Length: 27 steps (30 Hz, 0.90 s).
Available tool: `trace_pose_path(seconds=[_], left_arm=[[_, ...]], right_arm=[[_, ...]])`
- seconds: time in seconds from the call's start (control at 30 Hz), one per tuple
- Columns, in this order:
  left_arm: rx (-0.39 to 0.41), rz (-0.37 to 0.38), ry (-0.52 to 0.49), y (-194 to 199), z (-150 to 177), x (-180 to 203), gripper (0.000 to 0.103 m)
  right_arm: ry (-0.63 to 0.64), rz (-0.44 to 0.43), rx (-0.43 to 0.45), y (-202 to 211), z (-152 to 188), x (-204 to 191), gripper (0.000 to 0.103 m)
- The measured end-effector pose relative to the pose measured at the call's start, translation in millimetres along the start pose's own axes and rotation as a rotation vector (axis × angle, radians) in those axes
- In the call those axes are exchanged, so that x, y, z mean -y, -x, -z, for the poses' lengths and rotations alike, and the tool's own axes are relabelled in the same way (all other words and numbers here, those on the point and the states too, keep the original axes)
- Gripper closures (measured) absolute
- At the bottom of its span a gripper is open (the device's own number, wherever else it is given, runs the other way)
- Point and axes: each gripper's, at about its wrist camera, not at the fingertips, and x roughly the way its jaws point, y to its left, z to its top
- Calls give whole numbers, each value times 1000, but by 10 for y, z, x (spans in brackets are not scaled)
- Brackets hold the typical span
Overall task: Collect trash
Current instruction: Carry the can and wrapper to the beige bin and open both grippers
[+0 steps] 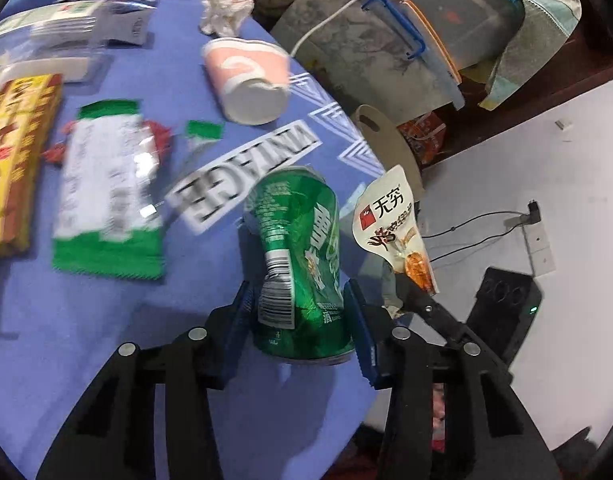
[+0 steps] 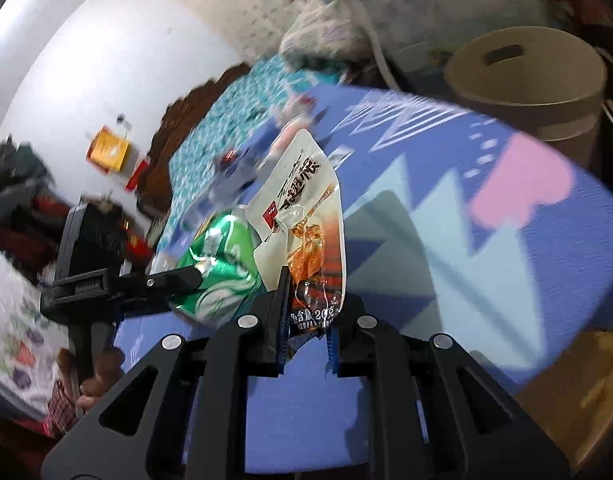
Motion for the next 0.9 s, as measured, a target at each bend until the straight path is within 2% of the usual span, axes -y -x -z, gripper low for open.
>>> trace_pose_path(seconds=[0.3,0.5,0.67,0.83,0.87,0.9], left_arm=[[-41,66,-72,-694,-665,624,63],[-67,98,-109,-1321,-1189,1047,64],[-93,53,-124,-1821,-1529,1310,64],[-82,32,-110,-2159,-1778,1481,64],[-84,17,-105,-2201,-1813,1501,62],[-89,4,-99,-2241,-1840,1519,53]], right_arm=[[-103,130,145,266,-502,654,85],[-136,229,178,304,-873,985,85],[-193,273,189,321,-988,1281,84],[-256,298,209,302,-1117,1439,77],[-260,301,218,318,-1135,1449,76],[-259,304,226,331,-1161,1450,72]])
